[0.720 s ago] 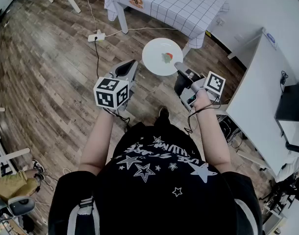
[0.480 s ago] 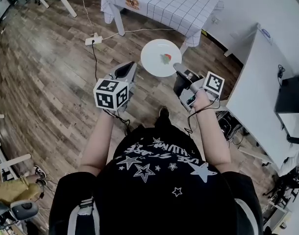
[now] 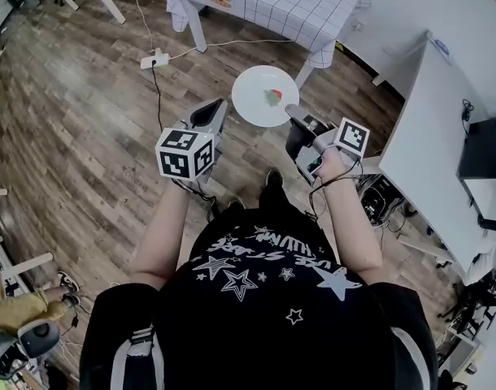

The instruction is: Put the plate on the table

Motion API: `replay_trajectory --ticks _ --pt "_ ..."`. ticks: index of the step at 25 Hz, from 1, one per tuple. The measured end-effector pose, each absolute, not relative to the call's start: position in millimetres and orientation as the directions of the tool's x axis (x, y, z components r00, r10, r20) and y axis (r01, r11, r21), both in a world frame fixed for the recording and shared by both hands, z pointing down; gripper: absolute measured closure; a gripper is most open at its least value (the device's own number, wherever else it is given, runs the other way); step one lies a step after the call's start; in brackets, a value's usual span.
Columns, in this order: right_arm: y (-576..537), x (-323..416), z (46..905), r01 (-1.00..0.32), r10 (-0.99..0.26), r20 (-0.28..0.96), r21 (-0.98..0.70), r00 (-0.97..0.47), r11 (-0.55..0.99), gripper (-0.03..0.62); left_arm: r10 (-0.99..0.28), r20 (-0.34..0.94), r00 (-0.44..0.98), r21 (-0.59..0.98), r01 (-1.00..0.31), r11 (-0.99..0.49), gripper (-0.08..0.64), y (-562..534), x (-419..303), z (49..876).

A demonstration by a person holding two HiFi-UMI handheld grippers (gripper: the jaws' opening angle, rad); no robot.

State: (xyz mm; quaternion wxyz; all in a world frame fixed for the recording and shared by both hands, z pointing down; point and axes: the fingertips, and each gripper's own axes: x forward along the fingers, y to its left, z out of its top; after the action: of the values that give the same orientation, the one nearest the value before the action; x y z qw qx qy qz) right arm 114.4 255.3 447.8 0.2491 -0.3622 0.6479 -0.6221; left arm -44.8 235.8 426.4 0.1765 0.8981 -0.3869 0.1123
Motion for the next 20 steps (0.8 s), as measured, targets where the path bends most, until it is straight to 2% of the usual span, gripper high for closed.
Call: replay_trajectory --ticks 20 --pt "196.4 155.3 450.4 -0.136 -0.743 0.126 -0.99 -0.658 -0.047 0.569 -0.694 0.356 0.625 0.218 -0.778 -0.589 0.551 198.2 -7.5 425.4"
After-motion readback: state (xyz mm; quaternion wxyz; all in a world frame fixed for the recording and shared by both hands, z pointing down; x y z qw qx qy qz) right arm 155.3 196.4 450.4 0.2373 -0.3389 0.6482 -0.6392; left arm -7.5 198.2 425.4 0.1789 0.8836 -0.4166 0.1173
